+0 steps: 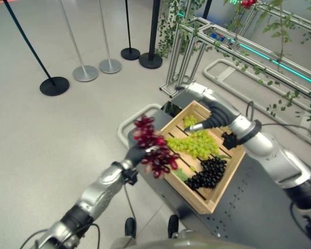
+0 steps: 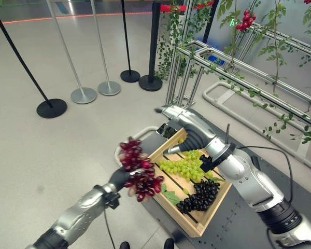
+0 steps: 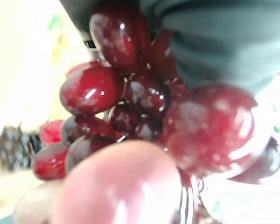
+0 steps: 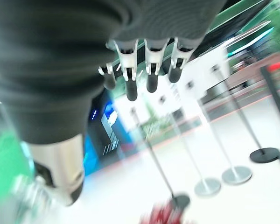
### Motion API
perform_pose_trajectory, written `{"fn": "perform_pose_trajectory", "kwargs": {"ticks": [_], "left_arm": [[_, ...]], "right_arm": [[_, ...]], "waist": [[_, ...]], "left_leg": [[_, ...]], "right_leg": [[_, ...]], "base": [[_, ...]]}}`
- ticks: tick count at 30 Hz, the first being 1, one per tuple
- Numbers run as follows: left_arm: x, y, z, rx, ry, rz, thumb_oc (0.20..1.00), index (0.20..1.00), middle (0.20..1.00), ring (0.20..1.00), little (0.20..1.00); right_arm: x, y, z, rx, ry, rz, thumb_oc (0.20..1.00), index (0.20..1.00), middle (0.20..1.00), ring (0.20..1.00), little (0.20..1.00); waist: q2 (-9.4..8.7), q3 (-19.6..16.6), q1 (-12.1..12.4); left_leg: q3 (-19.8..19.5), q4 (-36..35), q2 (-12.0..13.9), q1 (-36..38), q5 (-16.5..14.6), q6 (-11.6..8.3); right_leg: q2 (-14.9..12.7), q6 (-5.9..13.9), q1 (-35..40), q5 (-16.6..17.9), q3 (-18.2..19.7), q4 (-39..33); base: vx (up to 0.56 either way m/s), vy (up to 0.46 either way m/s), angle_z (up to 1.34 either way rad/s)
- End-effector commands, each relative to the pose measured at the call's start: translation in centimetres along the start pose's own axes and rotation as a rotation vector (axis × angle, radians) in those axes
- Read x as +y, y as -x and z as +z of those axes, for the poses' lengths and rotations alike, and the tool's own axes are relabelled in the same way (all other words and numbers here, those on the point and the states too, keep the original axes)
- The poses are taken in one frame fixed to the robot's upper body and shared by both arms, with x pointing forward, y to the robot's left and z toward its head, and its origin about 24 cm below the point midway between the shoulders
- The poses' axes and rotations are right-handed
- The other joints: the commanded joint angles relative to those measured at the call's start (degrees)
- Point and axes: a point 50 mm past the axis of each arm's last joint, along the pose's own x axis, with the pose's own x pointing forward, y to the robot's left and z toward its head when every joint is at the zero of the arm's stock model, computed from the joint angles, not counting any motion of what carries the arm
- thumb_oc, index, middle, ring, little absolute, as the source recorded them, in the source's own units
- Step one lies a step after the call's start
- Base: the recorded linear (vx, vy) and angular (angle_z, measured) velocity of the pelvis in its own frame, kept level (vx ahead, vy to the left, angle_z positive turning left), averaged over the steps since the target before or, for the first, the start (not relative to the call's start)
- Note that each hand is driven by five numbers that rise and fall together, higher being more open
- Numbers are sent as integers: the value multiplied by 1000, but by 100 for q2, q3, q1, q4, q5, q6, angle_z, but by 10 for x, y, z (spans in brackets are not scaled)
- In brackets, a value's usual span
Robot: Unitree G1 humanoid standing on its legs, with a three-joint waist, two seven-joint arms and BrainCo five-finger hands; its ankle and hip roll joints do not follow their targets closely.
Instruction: Pick up the fruits from the basket on one side to the basket on the other side
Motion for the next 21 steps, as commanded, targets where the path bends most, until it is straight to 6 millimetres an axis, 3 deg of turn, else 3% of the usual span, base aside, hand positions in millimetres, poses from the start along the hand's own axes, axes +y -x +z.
{"fn": "perform_pose_trajectory", "kwargs": {"ticks": [1, 2, 4, 6, 9, 10, 11, 15, 17, 18, 20, 21], "left_arm": [[-5, 3, 27, -181, -4, -35, 200, 200, 200, 200, 200], [6, 13, 27, -201, -2, 11, 200, 200, 200, 200, 200], [10, 17, 26, -211, -5, 33, 200, 200, 200, 200, 200], [23, 33, 29, -237, -71, 114, 200, 200, 200, 200, 200], [36, 58, 33, -287, -88, 217, 200, 200, 200, 200, 200], [42, 65, 34, -298, -112, 261, 200, 200, 200, 200, 200], [42, 66, 34, -297, -113, 262, 200, 200, 200, 200, 200], [53, 79, 50, -387, -186, 364, 200, 200, 200, 200, 200], [58, 84, 60, -438, -212, 408, 200, 200, 200, 200, 200], [58, 81, 70, -484, -224, 411, 200, 200, 200, 200, 200], [56, 80, 76, -515, -233, 406, 200, 200, 200, 200, 200], [54, 78, 82, -547, -242, 396, 200, 200, 200, 200, 200]], "right_arm": [[-19, 4, 2, -27, -50, -146, 1000, 1000, 1000, 1000, 1000], [-26, 17, -7, 33, -49, -204, 1000, 1000, 1000, 1000, 1000], [-26, 23, -12, 62, -74, -236, 1000, 1000, 1000, 1000, 1000], [-27, 36, -20, 114, -131, -309, 1000, 1000, 1000, 1000, 1000], [-16, 49, -32, 186, -260, -362, 1000, 1000, 1000, 1000, 1000], [-6, 60, -44, 260, -345, -398, 1000, 1000, 1000, 1000, 1000], [-6, 60, -44, 260, -346, -398, 1000, 1000, 1000, 1000, 1000], [17, 85, -64, 414, -444, -395, 1000, 1000, 1000, 1000, 1000], [25, 104, -71, 503, -462, -391, 1000, 1000, 1000, 1000, 1000], [32, 114, -78, 567, -447, -366, 1000, 1000, 1000, 1000, 1000], [40, 120, -83, 616, -467, -361, 1000, 1000, 1000, 1000, 1000], [49, 136, -85, 685, -485, -342, 1000, 1000, 1000, 1000, 1000]], "waist": [[84, -134, 170], [159, -217, 127], [185, -259, 126], [245, -342, 127], [300, -452, 239], [345, -442, 309], [346, -449, 274], [535, -294, 352], [539, -209, 297], [472, -165, 224], [465, -178, 219], [402, -213, 206]], "left_leg": [[-356, 528, -95, -383, -329, 272], [-512, 617, -108, -451, -325, 283], [-614, 666, -131, -484, -330, 286], [-802, 703, -143, -532, -288, 252], [-919, 706, -82, -621, -145, 136], [-1078, 739, 8, -731, 27, 17], [-1114, 744, 5, -745, 32, 8], [-1725, 555, 173, -1110, 663, -406], [-1527, 539, 238, -1264, 752, -459], [-794, 773, 437, -1250, 604, -405], [-665, 1021, 497, -1172, 465, -394], [-658, 1278, 405, -993, 201, -384]], "right_leg": [[-87, 516, -171, -45, 607, 930], [133, 399, -68, -316, 1092, 988], [189, 363, 11, -399, 1267, 971], [266, 263, 151, -525, 1423, 901], [308, 137, 352, -649, 1179, 634], [462, 16, 425, -760, 1137, 598], [463, 8, 426, -763, 1101, 600], [683, -176, 520, -849, 761, 445], [641, -212, 528, -878, 487, 455], [472, -204, 540, -832, 156, 433], [418, -212, 519, -732, -27, 356], [296, -232, 586, -691, -245, 238]], "base": [[10, -67, 27], [35, -64, 20], [33, -91, 58], [6, -148, 88], [-96, -256, 47], [-116, -270, 23], [-157, -312, 61], [-213, -238, 93], [-307, -164, 142], [-388, -130, 232], [-269, -72, 161], [-159, -15, 95]]}}
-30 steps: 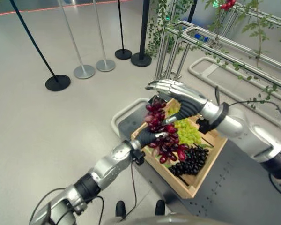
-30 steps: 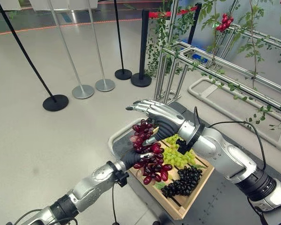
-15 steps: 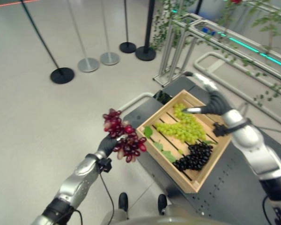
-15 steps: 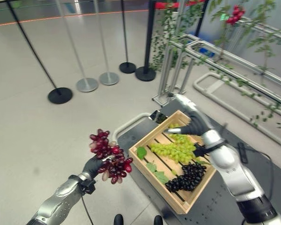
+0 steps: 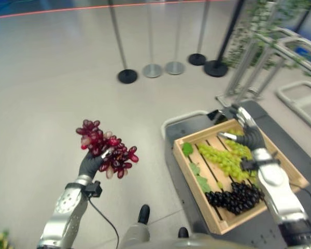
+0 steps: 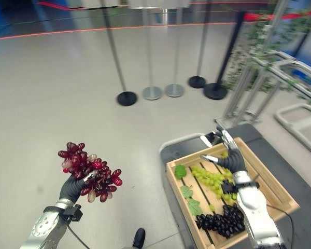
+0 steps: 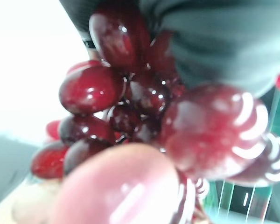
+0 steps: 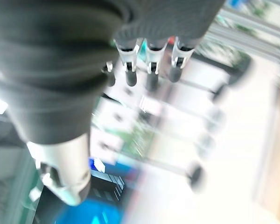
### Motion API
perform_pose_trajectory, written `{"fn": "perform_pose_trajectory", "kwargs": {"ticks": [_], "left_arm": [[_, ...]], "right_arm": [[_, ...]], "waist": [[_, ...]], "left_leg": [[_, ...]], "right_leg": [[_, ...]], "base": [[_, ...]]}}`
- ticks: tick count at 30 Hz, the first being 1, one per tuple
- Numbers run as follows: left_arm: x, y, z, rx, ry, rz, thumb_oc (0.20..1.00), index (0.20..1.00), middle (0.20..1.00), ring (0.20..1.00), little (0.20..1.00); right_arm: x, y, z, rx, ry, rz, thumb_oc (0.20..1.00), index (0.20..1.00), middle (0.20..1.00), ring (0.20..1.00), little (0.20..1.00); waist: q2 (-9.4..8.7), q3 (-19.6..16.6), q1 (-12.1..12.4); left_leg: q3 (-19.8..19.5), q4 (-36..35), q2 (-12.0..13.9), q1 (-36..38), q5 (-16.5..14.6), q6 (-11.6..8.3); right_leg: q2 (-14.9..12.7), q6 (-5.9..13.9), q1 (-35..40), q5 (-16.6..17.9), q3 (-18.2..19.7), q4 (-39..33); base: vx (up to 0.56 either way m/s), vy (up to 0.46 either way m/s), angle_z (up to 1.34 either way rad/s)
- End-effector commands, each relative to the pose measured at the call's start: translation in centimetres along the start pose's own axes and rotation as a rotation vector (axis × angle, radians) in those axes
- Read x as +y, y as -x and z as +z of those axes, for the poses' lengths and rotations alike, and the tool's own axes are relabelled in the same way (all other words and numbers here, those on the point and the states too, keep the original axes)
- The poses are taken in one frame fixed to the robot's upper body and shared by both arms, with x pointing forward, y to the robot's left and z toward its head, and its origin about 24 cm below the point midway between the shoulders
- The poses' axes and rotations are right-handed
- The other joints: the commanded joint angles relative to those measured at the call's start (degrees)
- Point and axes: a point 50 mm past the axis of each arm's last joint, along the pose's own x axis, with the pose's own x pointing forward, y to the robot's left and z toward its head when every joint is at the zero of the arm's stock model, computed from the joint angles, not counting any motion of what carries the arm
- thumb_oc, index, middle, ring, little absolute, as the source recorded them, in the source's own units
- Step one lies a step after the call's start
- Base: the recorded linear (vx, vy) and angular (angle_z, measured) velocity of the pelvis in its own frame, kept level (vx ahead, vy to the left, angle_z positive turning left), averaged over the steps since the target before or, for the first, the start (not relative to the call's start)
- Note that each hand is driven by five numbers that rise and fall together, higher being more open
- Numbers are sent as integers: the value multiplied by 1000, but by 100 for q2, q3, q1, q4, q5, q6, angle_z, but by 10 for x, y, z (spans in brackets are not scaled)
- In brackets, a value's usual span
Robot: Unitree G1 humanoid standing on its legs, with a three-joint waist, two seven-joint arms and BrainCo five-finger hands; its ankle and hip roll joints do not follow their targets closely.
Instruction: Pick up the fruits from the basket on one side to the basket on the other side
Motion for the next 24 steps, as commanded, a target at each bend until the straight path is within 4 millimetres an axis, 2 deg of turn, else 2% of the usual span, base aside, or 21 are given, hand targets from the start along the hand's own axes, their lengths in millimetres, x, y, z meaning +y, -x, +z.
{"fn": "perform_pose_trajectory", "kwargs": {"ticks": [1, 2, 3, 6, 7, 8, 10, 12, 15, 16, 18, 19, 21, 22, 23, 24], "left_arm": [[-3, -13, 53, -293, -56, -25, 200, 200, 200, 200, 200], [-4, -16, 56, -310, -64, -26, 200, 200, 200, 200, 200], [-7, -21, 63, -342, -78, -30, 200, 200, 200, 200, 200], [-8, -28, 74, -390, -103, -28, 200, 200, 200, 200, 200], [-8, -28, 74, -390, -103, -28, 200, 200, 200, 200, 200], [-10, -31, 82, -423, -129, -31, 200, 200, 200, 200, 200], [-14, -33, 89, -454, -162, -47, 200, 200, 200, 200, 200], [-15, -34, 92, -470, -186, -53, 200, 200, 200, 200, 200], [-15, -33, 97, -486, -218, -57, 200, 200, 200, 200, 200], [-15, -34, 103, -513, -251, -49, 200, 200, 200, 200, 200], [-14, -36, 107, -527, -268, -42, 200, 200, 200, 200, 200], [-15, -37, 115, -561, -313, -33, 200, 200, 200, 200, 200], [-15, -37, 118, -574, -322, -32, 200, 200, 200, 200, 200], [-18, -39, 124, -600, -346, -36, 200, 200, 200, 200, 200], [-18, -39, 124, -601, -346, -36, 200, 200, 200, 200, 200], [-24, -45, 131, -627, -369, -55, 200, 200, 200, 200, 200]], "right_arm": [[-9, -3, 10, -65, -4, -33, 1000, 1000, 1000, 1000, 1000], [-9, 1, 2, -32, -19, -33, 1000, 1000, 1000, 1000, 1000], [-6, 8, -13, 41, -44, -39, 1000, 1000, 1000, 1000, 1000], [1, 17, -25, 99, -65, -12, 1000, 1000, 1000, 1000, 1000], [1, 17, -25, 99, -65, -12, 1000, 1000, 1000, 1000, 1000], [6, 22, -28, 113, -111, 4, 1000, 1000, 1000, 1000, 1000], [9, 26, -32, 128, -172, 16, 1000, 1000, 1000, 1000, 1000], [14, 26, -34, 134, -212, 47, 1000, 1000, 1000, 1000, 1000], [20, 24, -35, 138, -250, 70, 1000, 1000, 1000, 1000, 1000], [28, 20, -32, 125, -262, 111, 1000, 1000, 1000, 1000, 1000], [30, 17, -31, 121, -263, 121, 1000, 1000, 1000, 1000, 1000], [37, 12, -28, 108, -280, 144, 1000, 1000, 1000, 1000, 1000], [42, 10, -26, 99, -285, 166, 1000, 1000, 1000, 1000, 1000], [51, 7, -22, 90, -292, 203, 1000, 1000, 1000, 1000, 1000], [51, 7, -22, 89, -293, 202, 1000, 1000, 1000, 1000, 1000], [56, 5, -19, 77, -284, 238, 1000, 1000, 1000, 1000, 1000]], "waist": [[-189, -324, -137], [-227, -349, -155], [-225, -435, -231], [-142, -553, -355], [-141, -543, -356], [-2, -635, -383], [18, -667, -379], [4, -704, -358], [-23, -698, -331], [-39, -675, -290], [-40, -656, -279], [-31, -592, -262], [-16, -556, -253], [-10, -535, -282], [-8, -541, -277], [-36, -576, -452]], "left_leg": [[191, 344, 143, -24, 99, 33], [264, 547, 127, 45, -87, 46], [450, 671, 225, 213, -305, 59], [930, 547, 544, 658, -509, 8], [929, 538, 544, 676, -509, 6], [960, -121, 511, 990, -450, -32], [877, -479, 407, 1011, -344, -28], [794, -557, 239, 1068, -400, 43], [790, -537, 95, 1051, -476, 141], [798, -527, -64, 1035, -554, 279], [809, -528, -139, 1022, -549, 357], [837, -582, -246, 1084, -571, 454], [834, -614, -264, 1120, -559, 485], [750, -709, -284, 1200, -539, 479], [755, -713, -277, 1180, -517, 478], [472, -844, -393, 1239, -440, 464]], "right_leg": [[-391, 751, 130, 424, -333, -391], [-488, 736, 158, 445, -477, -424], [-624, 739, 225, 538, -796, -566], [-787, 758, 252, 562, -1196, -547], [-787, 759, 264, 556, -1198, -543], [-810, 853, 247, 582, -1412, -493], [-940, 940, 244, 739, -1612, -523], [-1083, 1053, 259, 887, -1632, -575], [-1218, 1146, 235, 996, -1555, -589], [-1411, 1242, 83, 1050, -1468, -343], [-1517, 1270, -14, 1083, -1403, -129], [-1706, 1355, -126, 1229, -1340, 248], [-1741, 1362, -188, 1264, -1305, 427], [-1502, 1330, -362, 1127, -982, 450], [-1492, 1319, -376, 1157, -982, 426], [-806, 1223, -616, 1039, -47, -168]], "base": [[-224, -18, 104], [-193, 53, 124], [-224, 102, 120], [-121, 146, 139], [-7, 230, 66], [-24, 253, 60], [-26, 299, 97], [4, 287, 94], [-6, 249, 25], [-23, 339, 13], [-14, 328, 0], [-1, 372, 2], [8, 196, 3], [15, 67, 0], [97, 88, -2], [62, 21, 1]]}}
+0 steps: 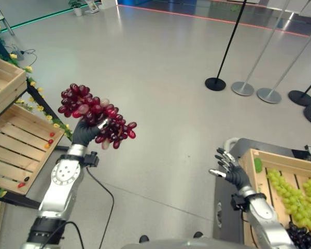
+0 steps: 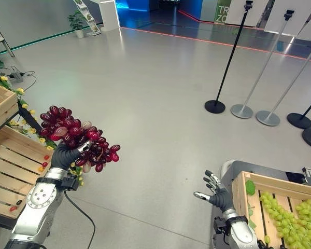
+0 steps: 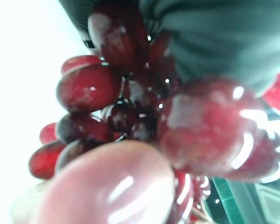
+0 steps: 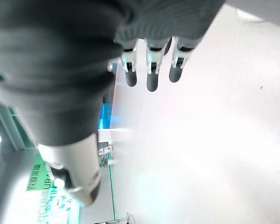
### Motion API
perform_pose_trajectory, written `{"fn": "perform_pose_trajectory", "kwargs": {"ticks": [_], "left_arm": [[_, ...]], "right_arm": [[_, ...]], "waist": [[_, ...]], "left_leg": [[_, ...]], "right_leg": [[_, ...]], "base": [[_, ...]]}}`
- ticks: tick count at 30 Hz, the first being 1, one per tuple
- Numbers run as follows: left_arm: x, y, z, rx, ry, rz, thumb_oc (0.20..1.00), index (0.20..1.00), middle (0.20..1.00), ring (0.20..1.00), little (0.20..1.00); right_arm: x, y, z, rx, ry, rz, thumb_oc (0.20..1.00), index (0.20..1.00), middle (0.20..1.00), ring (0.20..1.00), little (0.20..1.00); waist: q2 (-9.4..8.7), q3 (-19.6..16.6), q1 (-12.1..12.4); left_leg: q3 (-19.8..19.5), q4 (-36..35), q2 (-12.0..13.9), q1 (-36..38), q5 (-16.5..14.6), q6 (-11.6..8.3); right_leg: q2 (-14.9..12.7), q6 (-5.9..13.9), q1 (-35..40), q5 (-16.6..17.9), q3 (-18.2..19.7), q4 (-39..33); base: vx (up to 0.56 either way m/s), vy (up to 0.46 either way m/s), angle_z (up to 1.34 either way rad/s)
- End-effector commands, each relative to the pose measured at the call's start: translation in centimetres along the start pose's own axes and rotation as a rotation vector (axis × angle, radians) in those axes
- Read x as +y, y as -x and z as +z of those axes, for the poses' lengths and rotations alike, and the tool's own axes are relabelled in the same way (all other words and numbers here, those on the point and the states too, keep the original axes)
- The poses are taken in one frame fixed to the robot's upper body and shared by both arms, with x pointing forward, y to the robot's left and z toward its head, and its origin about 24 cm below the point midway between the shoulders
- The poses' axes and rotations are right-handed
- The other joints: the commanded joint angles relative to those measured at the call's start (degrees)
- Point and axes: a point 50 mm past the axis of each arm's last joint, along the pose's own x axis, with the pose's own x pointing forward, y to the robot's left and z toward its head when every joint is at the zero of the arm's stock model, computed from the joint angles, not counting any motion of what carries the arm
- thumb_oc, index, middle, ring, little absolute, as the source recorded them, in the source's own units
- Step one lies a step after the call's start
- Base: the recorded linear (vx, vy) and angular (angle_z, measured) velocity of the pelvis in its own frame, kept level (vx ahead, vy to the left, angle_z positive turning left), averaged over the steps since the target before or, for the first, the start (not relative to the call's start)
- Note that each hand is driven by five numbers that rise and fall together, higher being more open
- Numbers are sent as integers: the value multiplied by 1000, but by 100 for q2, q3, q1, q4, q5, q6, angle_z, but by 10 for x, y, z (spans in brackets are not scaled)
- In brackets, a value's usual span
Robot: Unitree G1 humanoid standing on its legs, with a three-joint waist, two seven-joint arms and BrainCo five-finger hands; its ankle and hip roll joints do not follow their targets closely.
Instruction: Pick up the fruits from the basket on one side to the basket on the other side
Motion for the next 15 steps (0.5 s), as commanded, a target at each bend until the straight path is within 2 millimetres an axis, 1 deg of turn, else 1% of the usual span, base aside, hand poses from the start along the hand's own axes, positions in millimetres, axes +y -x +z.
{"fn": "perform_pose_trajectory", "kwargs": {"ticks": [1, 2, 3, 4, 5, 6, 7, 8, 9, 10, 11, 12, 13, 14, 15], "left_arm": [[2, -26, 61, -335, -65, 17, 200, 200, 200, 200, 200], [4, -29, 66, -355, -110, 18, 200, 200, 200, 200, 200], [6, -27, 66, -360, -130, 25, 200, 200, 200, 200, 200], [6, -27, 66, -359, -131, 25, 200, 200, 200, 200, 200], [16, -24, 71, -373, -187, 48, 200, 200, 200, 200, 200], [22, -25, 75, -389, -220, 60, 200, 200, 200, 200, 200], [22, -25, 75, -389, -221, 60, 200, 200, 200, 200, 200], [26, -30, 86, -429, -269, 63, 200, 200, 200, 200, 200], [26, -30, 87, -430, -269, 63, 200, 200, 200, 200, 200], [25, -35, 94, -456, -299, 51, 200, 200, 200, 200, 200], [21, -40, 101, -490, -336, 37, 200, 200, 200, 200, 200], [21, -40, 101, -490, -337, 37, 200, 200, 200, 200, 200], [23, -42, 114, -535, -415, 32, 200, 200, 200, 200, 200], [23, -42, 114, -535, -416, 31, 200, 200, 200, 200, 200], [26, -44, 131, -592, -490, 26, 200, 200, 200, 200, 200]], "right_arm": [[2, -12, 23, -108, -4, 47, 1000, 1000, 1000, 1000, 1000], [4, -9, 18, -84, 4, 66, 1000, 1000, 1000, 1000, 1000], [5, -7, 15, -70, 4, 73, 1000, 1000, 1000, 1000, 1000], [5, -7, 14, -70, 4, 74, 1000, 1000, 1000, 1000, 1000], [8, -3, 9, -48, 11, 97, 1000, 1000, 1000, 1000, 1000], [8, -1, 7, -39, 10, 106, 1000, 1000, 1000, 1000, 1000], [9, -1, 7, -39, 9, 107, 1000, 1000, 1000, 1000, 1000], [6, 0, 5, -26, 34, 107, 1000, 1000, 1000, 1000, 1000], [6, 0, 6, -27, 33, 106, 1000, 1000, 1000, 1000, 1000], [4, 0, 4, -21, 40, 101, 1000, 1000, 1000, 1000, 1000], [2, 2, -1, 4, 58, 100, 1000, 1000, 1000, 1000, 1000], [2, 2, -1, 4, 57, 99, 1000, 1000, 1000, 1000, 1000], [-2, 5, -4, 23, 81, 95, 1000, 1000, 1000, 1000, 1000], [-1, 5, -4, 22, 80, 95, 1000, 1000, 1000, 1000, 1000], [-3, 8, -8, 42, 85, 94, 1000, 1000, 1000, 1000, 1000]], "waist": [[106, -113, -111], [54, -125, -88], [10, -152, -65], [7, -153, -75], [-27, -255, -26], [-27, -294, 2], [-32, -300, -5], [-7, -364, 53], [-8, -360, 48], [12, -385, 72], [46, -456, 95], [46, -452, 89], [79, -529, 88], [75, -528, 82], [119, -592, 64]], "left_leg": [[-559, -358, 89, -35, 176, -132], [-723, -419, 14, -45, 235, -137], [-724, -465, -5, -37, 246, -134], [-730, -470, -7, -28, 250, -133], [-738, -522, -10, -49, 295, -165], [-737, -532, 2, -73, 307, -199], [-742, -532, 3, -78, 308, -201], [-760, -517, 12, -123, 305, -242], [-771, -513, 11, -126, 304, -243], [-809, -509, 15, -136, 314, -263], [-868, -529, 28, -107, 310, -296], [-882, -530, 28, -102, 310, -297], [-898, -532, 53, -59, 289, -322], [-906, -532, 53, -57, 287, -324], [-923, -542, 80, -19, 278, -348]], "right_leg": [[914, 136, -149, 23, 1235, -449], [938, 183, -68, 117, 1419, -668], [908, 183, 55, 146, 1380, -826], [907, 184, 77, 156, 1372, -854], [961, 168, 182, 140, 1396, -955], [955, 178, 203, 142, 1349, -1024], [956, 177, 206, 148, 1344, -1038], [896, 192, 280, 188, 1188, -1133], [895, 192, 287, 191, 1176, -1142], [887, 189, 356, 194, 1112, -1204], [872, 202, 525, 204, 954, -1348], [873, 202, 542, 208, 938, -1364], [849, 218, 647, 215, 836, -1436], [850, 218, 657, 216, 827, -1446], [854, 213, 720, 195, 782, -1479]], "base": [[107, 17, 33], [47, -38, 65], [57, -36, 79], [68, -117, 67], [62, -124, 48], [61, -125, 32], [46, -77, 21], [34, -39, 20], [43, -66, 19], [43, -72, 13], [44, -72, 26], [72, -96, 45], [42, -54, 44], [75, -100, 34], [47, -64, 12]]}}
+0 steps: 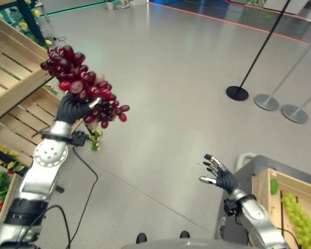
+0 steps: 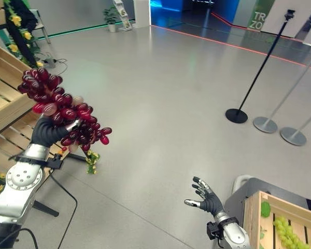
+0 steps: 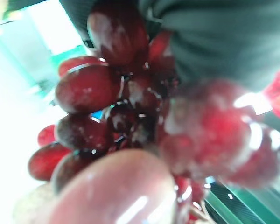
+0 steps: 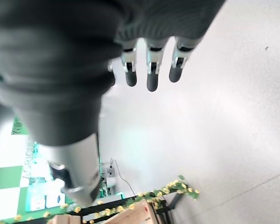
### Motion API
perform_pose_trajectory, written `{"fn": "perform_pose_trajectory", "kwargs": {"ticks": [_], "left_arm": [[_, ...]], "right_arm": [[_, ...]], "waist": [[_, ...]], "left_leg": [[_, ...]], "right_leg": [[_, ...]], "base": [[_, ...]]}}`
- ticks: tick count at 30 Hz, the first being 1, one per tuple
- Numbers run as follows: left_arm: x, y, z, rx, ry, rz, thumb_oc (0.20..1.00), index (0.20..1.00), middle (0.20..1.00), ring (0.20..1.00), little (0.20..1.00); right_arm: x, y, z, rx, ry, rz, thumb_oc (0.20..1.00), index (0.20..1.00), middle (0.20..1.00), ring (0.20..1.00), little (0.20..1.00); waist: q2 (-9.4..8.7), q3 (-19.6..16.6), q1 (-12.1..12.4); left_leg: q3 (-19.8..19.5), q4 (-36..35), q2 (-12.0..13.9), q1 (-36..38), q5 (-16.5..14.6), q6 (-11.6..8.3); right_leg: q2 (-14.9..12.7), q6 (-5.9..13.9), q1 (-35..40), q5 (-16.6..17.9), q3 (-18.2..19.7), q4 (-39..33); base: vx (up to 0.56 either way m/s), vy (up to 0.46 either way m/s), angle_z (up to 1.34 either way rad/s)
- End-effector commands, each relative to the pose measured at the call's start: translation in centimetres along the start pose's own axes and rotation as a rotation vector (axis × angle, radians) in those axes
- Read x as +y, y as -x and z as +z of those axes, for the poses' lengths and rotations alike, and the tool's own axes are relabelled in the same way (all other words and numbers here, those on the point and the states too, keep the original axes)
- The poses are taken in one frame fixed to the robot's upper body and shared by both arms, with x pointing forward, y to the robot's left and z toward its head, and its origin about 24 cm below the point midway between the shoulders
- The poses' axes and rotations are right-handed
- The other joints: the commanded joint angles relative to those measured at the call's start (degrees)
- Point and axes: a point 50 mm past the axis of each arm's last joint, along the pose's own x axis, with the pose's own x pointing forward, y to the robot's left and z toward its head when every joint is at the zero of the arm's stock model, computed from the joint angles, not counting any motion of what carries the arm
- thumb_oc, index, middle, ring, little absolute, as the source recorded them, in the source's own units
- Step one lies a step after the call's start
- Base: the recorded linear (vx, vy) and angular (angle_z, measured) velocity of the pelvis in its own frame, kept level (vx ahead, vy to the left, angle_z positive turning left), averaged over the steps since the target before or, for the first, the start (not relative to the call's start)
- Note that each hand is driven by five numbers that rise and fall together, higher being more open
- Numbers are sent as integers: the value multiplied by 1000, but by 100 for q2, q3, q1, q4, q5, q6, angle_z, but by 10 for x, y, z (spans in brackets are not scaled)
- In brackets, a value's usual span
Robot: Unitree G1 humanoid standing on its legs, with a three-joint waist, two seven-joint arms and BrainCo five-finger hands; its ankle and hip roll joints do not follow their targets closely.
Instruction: Pick up the fruits from the basket on one side to the basket on the other side
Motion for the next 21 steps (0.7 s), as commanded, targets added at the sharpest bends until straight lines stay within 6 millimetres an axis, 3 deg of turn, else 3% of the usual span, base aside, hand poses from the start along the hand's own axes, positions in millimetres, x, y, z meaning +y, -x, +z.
{"fn": "perform_pose_trajectory", "kwargs": {"ticks": [1, 5, 10, 14, 18, 21], "left_arm": [[24, -29, 46, -270, -139, 67, 200, 200, 200, 200, 200], [40, -43, 68, -365, -300, 71, 200, 200, 200, 200, 200], [56, -53, 82, -413, -435, 105, 200, 200, 200, 200, 200], [81, -65, 98, -438, -673, 131, 200, 200, 200, 200, 200], [99, -75, 94, -369, -811, 135, 200, 200, 200, 200, 200], [106, -74, 80, -298, -800, 123, 200, 200, 200, 200, 200]], "right_arm": [[-5, 1, 16, -76, 58, 24, 1000, 1000, 1000, 1000, 1000], [-10, 8, 6, -30, 67, 23, 1000, 1000, 1000, 1000, 1000], [-13, 13, -3, 13, 82, 17, 1000, 1000, 1000, 1000, 1000], [-13, 17, -12, 65, 110, 40, 1000, 1000, 1000, 1000, 1000], [-14, 16, -18, 94, 131, 45, 1000, 1000, 1000, 1000, 1000], [-10, 13, -19, 91, 113, 50, 1000, 1000, 1000, 1000, 1000]], "waist": [[92, -555, -74], [176, -638, -85], [222, -708, -87], [293, -782, -74], [309, -801, -58], [271, -799, 9]], "left_leg": [[205, 53, -122, -215, -88, -64], [188, 45, -103, -187, -93, -107], [185, 34, -85, -192, -79, -148], [184, 2, -58, -220, -52, -189], [154, -13, -49, -256, -24, -207], [87, -9, -42, -276, -9, -216]], "right_leg": [[-339, 548, -234, -120, -56, 448], [-331, 551, -126, -138, -146, 343], [-322, 559, -74, -105, -197, 230], [-321, 595, -52, -27, -250, 121], [-324, 612, -49, 5, -293, 70], [-323, 600, -45, 2, -338, 82]], "base": [[53, -83, 16], [23, -45, 12], [10, -13, 3], [0, 0, 0], [-3, -8, 5], [-3, -14, 11]]}}
